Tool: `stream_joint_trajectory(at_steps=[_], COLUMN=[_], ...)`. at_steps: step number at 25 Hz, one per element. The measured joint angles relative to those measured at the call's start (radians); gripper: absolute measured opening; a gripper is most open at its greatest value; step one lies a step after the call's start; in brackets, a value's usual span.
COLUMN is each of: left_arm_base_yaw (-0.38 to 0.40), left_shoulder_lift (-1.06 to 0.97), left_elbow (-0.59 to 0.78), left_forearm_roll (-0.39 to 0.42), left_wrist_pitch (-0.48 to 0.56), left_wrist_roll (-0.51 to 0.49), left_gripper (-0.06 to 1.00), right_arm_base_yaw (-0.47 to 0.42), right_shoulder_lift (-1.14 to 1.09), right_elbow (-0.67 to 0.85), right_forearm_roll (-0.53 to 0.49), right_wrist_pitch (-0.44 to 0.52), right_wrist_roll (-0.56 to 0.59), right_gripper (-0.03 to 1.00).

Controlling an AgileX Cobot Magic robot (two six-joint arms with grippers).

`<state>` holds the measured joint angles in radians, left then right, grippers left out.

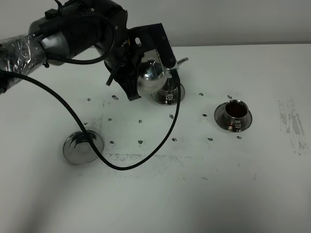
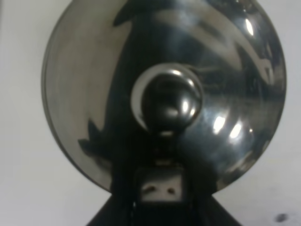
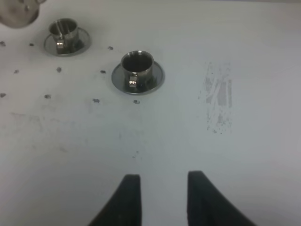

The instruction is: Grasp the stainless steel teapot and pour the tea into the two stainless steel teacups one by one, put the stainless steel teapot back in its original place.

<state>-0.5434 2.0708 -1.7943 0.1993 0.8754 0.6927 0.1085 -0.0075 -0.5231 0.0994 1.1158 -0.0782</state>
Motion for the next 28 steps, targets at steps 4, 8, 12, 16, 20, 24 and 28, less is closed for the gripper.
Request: stream_joint_trajectory(at_steps=[4,8,12,16,20,24,28], left_arm_base_yaw=[0.049,0.081,0.081,0.081,0.081,0.081,0.079], left_shoulder_lift=[0.071,0.153,0.238,0.296,0.318,0.334,0.345], left_elbow=[-0.144,-0.293,-0.430,-0.496,-0.500,-0.501,-0.501], left_forearm_roll=[0.019,0.032,0.035,0.066,0.091,0.115,0.166], left_wrist_pitch=[0.073,0.132,0.186,0.215,0.237,0.242,0.243], left_wrist_roll=[0.043,0.165,0.241,0.265,0.352,0.378,0.408], left_gripper=[0.20,0.20,0.20,0.20,0.20,0.20,0.20], right_arm_base_yaw=[0.000,0.000,0.000,0.000,0.000,0.000,0.000], right_shoulder_lift=[0.000,0.000,0.000,0.000,0.000,0.000,0.000], right_elbow=[0.000,0.000,0.000,0.000,0.000,0.000,0.000], right_forearm_roll=[0.000,0.000,0.000,0.000,0.000,0.000,0.000], right_wrist_pitch=[0.000,0.000,0.000,0.000,0.000,0.000,0.000], right_wrist_roll=[0.000,0.000,0.000,0.000,0.000,0.000,0.000], right_gripper=[0.23,0.23,0.23,0.23,0.23,0.23,0.23])
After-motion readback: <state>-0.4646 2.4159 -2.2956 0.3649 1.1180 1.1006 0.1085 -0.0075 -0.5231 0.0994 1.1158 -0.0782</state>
